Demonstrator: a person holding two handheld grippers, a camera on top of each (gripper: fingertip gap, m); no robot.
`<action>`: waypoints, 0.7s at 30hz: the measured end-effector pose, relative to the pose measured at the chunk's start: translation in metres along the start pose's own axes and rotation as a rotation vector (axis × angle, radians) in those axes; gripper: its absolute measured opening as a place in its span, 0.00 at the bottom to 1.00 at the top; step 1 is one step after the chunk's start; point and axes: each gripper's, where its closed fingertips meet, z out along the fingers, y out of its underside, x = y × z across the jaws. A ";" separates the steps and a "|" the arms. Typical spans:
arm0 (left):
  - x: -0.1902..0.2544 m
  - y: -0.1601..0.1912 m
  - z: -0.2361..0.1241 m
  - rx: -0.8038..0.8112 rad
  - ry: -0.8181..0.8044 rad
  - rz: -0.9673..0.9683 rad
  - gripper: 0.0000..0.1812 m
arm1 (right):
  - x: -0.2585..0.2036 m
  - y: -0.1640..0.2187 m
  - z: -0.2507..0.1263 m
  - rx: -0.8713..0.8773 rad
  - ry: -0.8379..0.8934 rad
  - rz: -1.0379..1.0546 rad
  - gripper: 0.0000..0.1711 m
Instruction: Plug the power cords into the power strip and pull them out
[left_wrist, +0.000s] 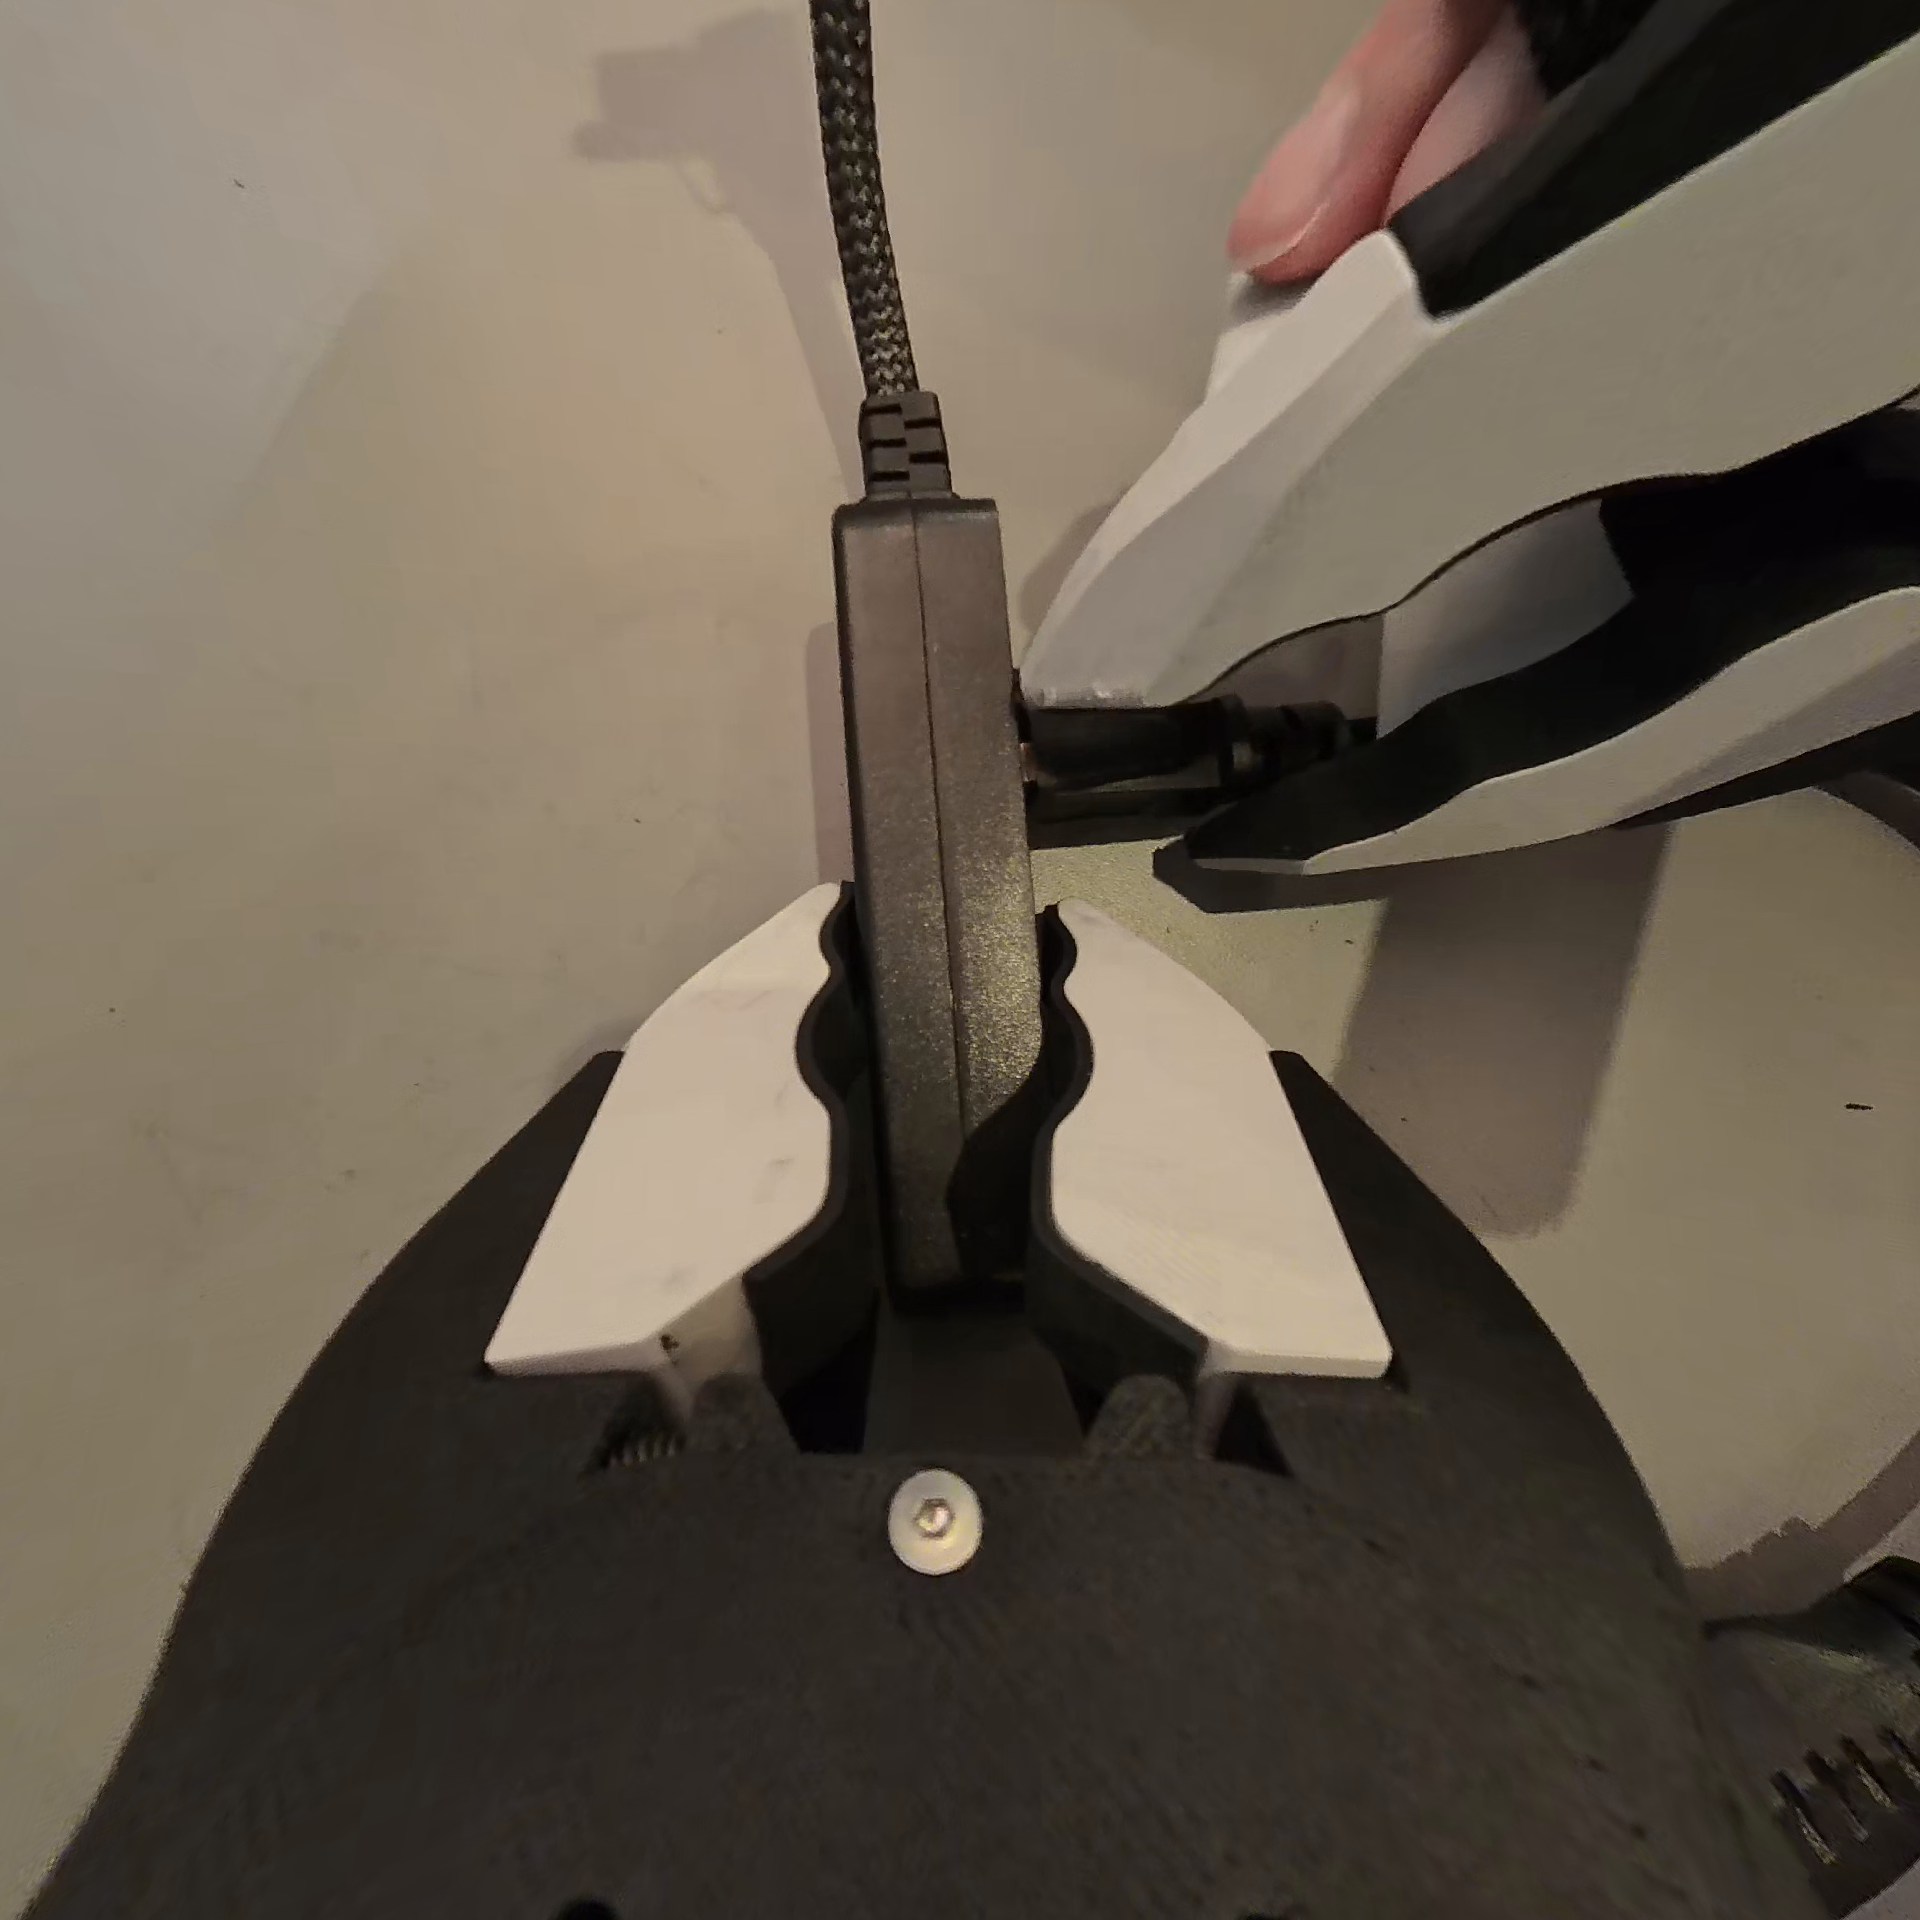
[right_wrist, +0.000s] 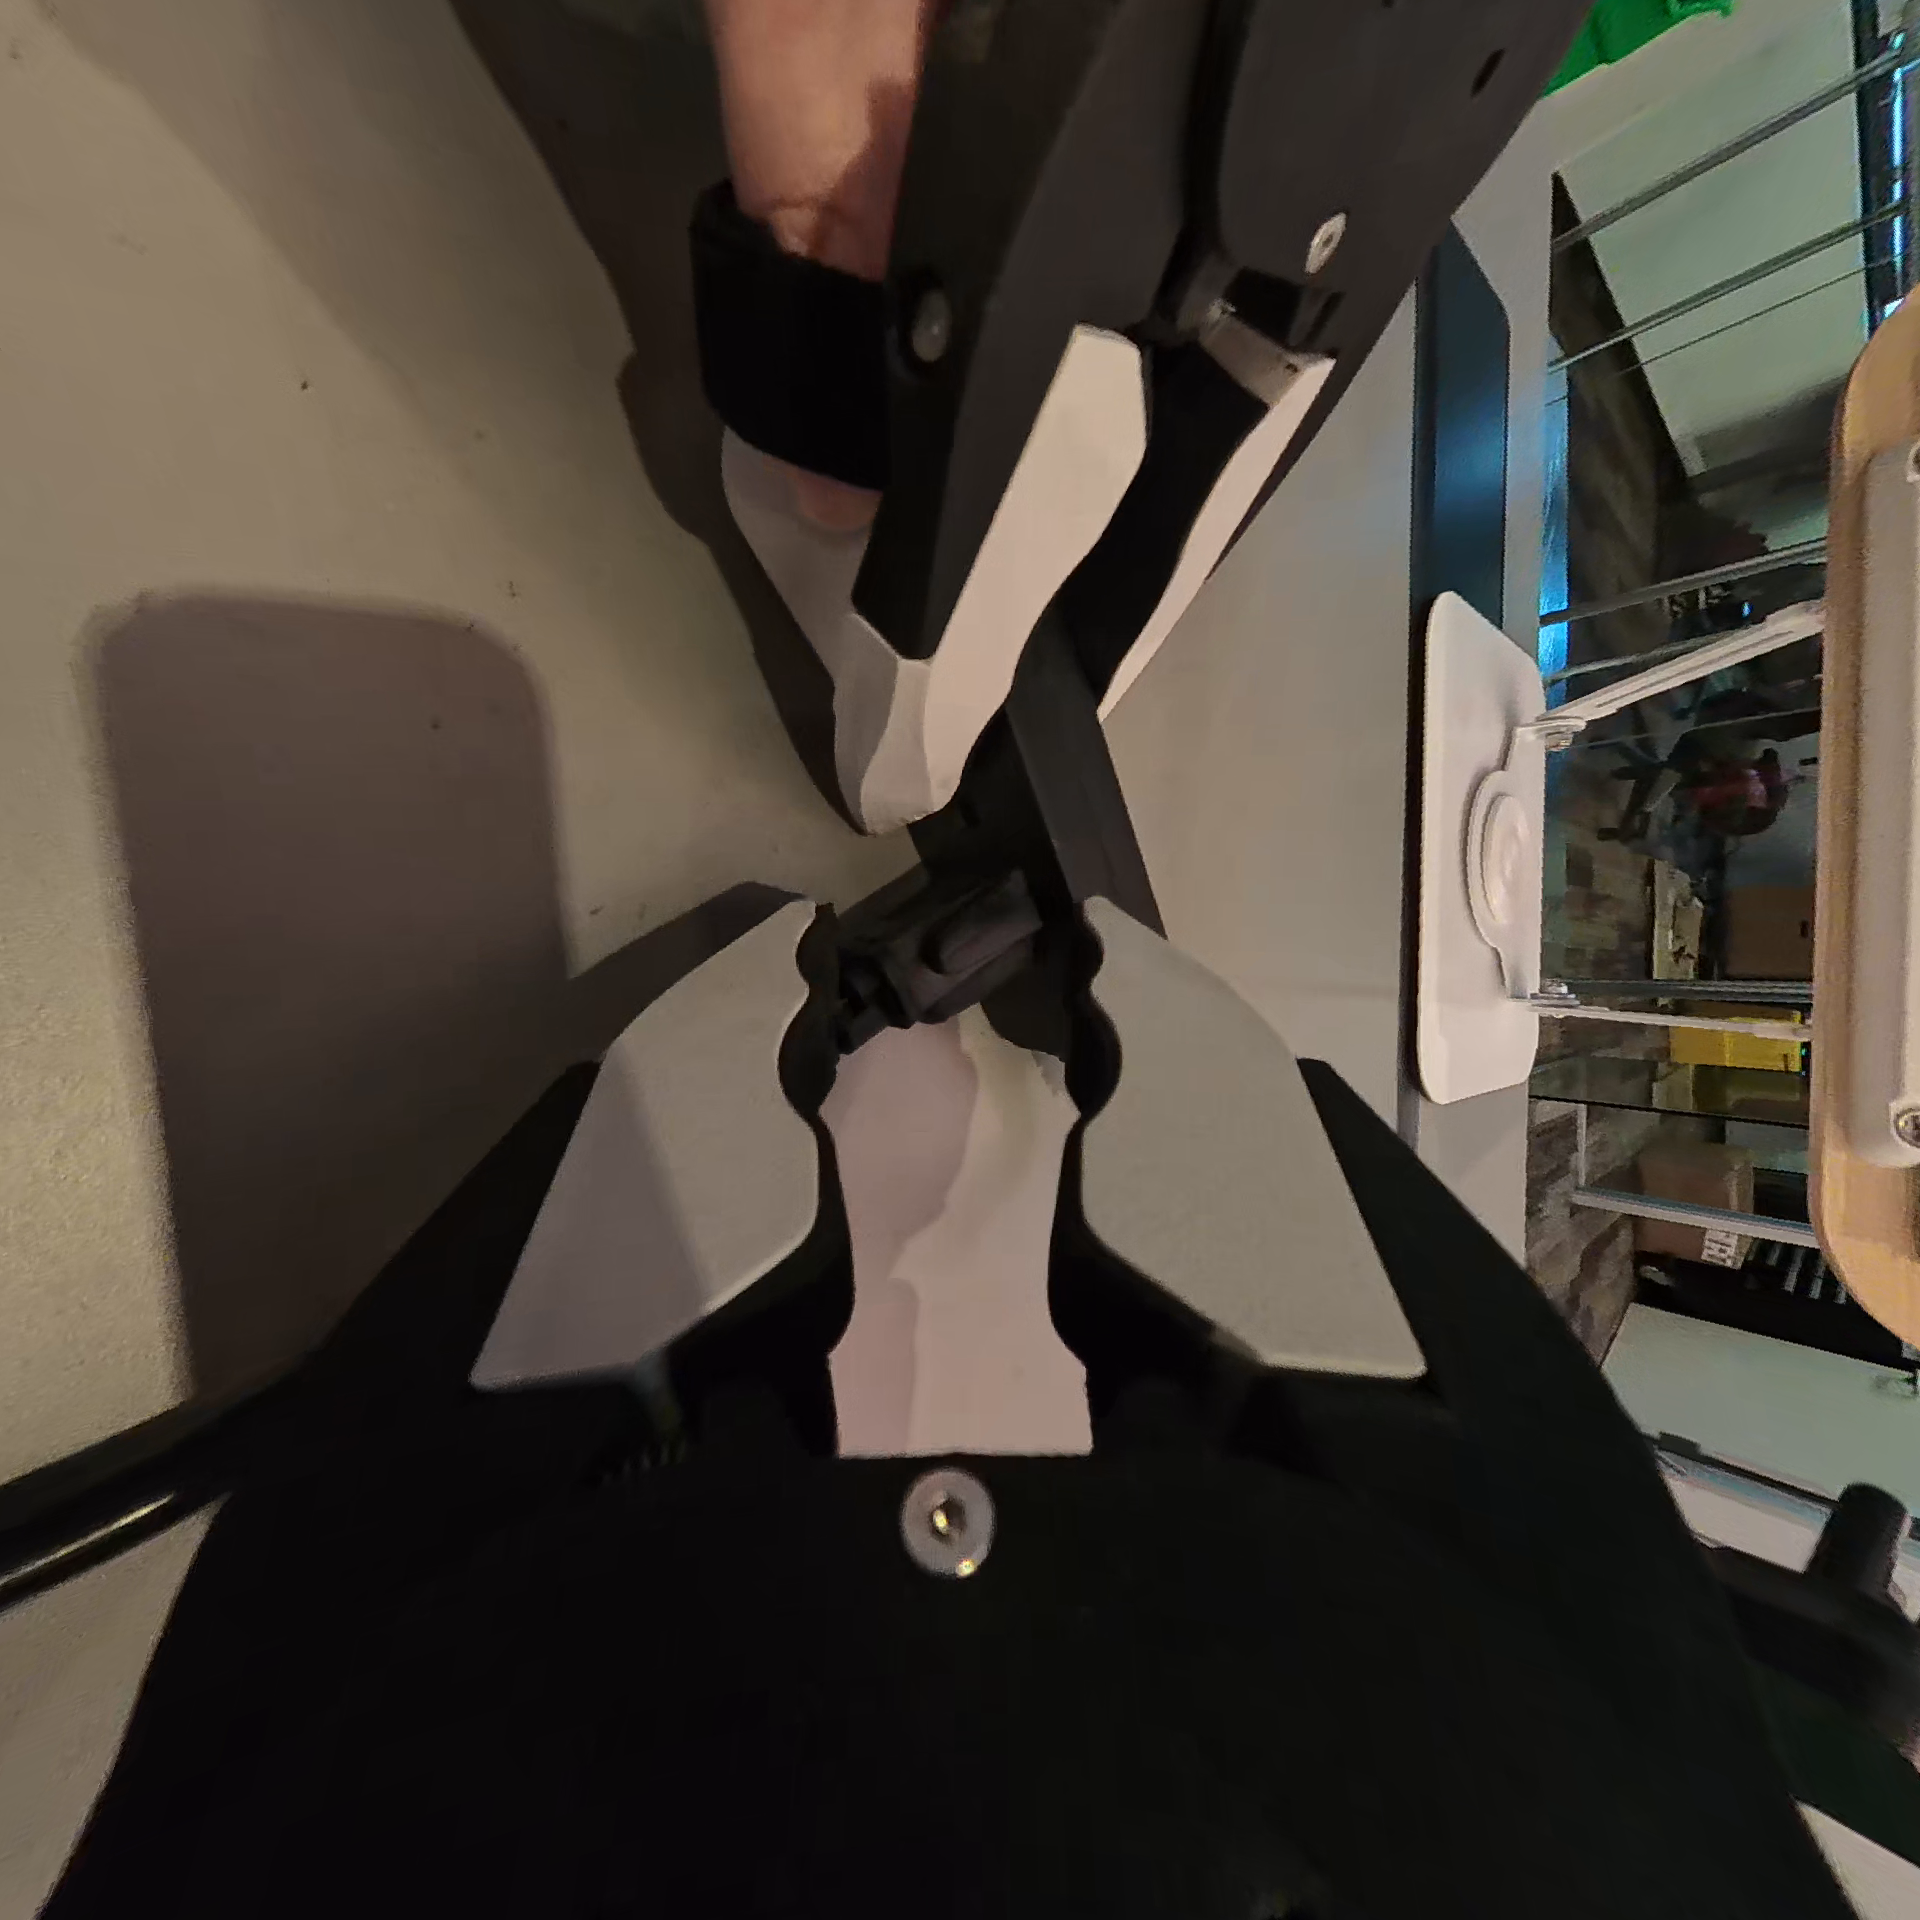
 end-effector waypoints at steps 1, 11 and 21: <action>0.000 0.000 0.000 -0.001 -0.001 -0.001 0.17 | 0.000 0.000 0.000 -0.001 0.001 -0.002 0.26; 0.000 0.000 0.000 -0.002 -0.004 -0.002 0.17 | -0.001 0.001 0.001 -0.020 -0.014 0.004 0.26; 0.000 0.000 0.001 -0.002 -0.003 -0.010 0.17 | -0.001 0.002 0.001 -0.034 -0.011 0.038 0.26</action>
